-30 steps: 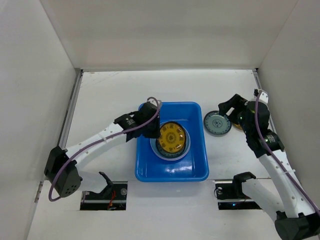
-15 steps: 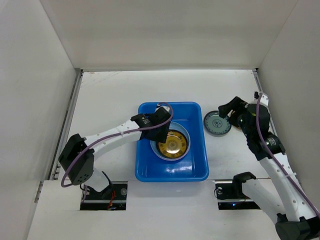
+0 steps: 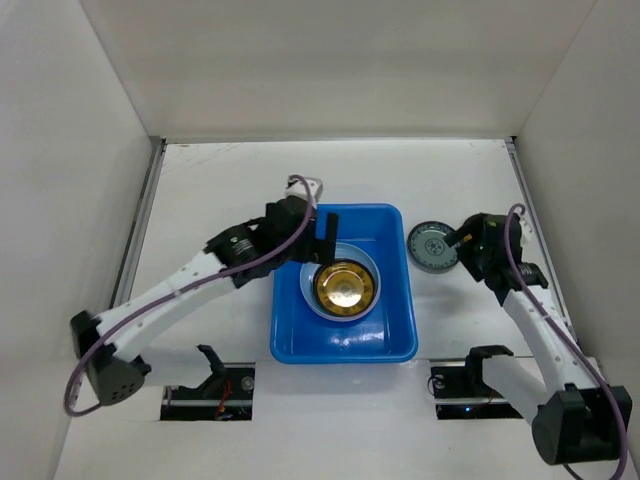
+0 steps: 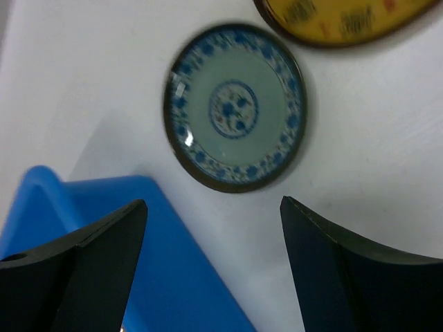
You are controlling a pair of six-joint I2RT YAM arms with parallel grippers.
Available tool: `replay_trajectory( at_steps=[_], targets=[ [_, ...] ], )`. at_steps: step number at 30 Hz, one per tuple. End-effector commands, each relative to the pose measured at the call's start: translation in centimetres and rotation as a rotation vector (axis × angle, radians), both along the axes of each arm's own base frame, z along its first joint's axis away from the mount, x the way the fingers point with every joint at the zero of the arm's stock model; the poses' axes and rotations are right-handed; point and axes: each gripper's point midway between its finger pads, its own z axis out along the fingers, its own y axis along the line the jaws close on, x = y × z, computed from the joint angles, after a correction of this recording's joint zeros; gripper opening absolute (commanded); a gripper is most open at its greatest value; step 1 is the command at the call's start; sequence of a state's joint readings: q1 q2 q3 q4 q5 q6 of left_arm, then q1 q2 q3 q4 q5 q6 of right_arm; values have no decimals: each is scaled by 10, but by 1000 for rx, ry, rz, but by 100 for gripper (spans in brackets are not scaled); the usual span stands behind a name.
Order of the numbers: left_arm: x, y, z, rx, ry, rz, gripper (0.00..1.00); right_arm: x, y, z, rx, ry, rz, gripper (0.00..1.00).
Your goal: Place the plates into the plastic bin on the countertop
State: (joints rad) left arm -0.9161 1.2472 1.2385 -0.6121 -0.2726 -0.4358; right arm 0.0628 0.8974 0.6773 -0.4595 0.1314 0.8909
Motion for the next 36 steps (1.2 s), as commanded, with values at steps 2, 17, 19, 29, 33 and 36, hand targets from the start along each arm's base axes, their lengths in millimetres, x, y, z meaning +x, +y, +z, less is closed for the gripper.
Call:
replay_trajectory(
  at_steps=[2,17,19,29,33,36],
  targets=[
    [2,46,64,-187,-165,135,100,-5,17,-46,197,107,-65,82],
    [-7,119,50,-266,-161,296,100,-3,15,-94,377,171,-213,73],
    [-7,120,49,-267,-159,294,100,3,13,-96,387,147,-225,72],
    [-10,132,48,-256,-144,329,100,22,7,-107,431,135,-269,58],
    [-12,136,47,-255,-141,340,100,29,8,-112,454,145,-276,41],
    [-13,138,44,-250,-131,348,100,35,10,-115,466,145,-272,18]
  ],
)
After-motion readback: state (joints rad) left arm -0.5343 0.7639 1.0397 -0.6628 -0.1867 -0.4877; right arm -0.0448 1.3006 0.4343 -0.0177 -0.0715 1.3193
